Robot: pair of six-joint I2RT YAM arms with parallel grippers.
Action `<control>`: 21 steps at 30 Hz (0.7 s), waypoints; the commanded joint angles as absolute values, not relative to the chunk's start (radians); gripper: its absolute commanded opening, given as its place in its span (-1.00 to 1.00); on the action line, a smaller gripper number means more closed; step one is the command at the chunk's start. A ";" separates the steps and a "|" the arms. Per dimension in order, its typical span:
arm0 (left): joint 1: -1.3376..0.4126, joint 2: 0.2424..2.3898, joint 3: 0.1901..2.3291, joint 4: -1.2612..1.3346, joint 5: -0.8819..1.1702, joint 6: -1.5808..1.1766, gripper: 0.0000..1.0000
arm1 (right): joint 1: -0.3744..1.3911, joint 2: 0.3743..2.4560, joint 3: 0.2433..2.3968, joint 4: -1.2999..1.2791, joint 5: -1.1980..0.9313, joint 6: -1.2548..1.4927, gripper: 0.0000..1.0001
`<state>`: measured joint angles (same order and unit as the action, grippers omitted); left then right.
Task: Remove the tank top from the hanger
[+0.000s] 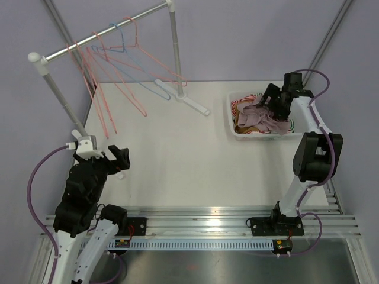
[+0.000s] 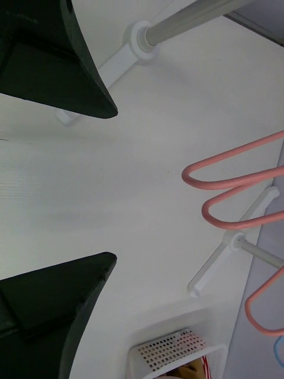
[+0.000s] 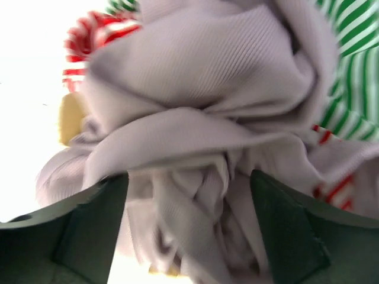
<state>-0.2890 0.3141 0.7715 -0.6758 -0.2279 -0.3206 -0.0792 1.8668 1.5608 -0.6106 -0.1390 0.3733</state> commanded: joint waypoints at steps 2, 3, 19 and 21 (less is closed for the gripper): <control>-0.272 0.301 0.818 -0.686 -0.368 -0.342 0.98 | -0.072 1.694 1.687 -0.716 -0.063 0.348 0.99; -0.268 0.304 0.821 -0.687 -0.383 -0.342 0.98 | -0.072 1.672 1.690 -0.729 -0.061 0.335 0.99; -0.262 0.423 1.064 -0.937 -0.560 -0.313 0.98 | 0.229 0.931 1.303 -0.788 0.127 0.229 0.99; -0.262 0.431 1.089 -0.957 -0.546 -0.307 0.98 | 0.232 0.826 1.249 -0.767 0.086 0.236 0.99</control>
<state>-0.2657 0.4068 1.0241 -0.9127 -0.5354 -0.3351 0.2211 0.9115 1.3071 -0.7616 0.0723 0.2493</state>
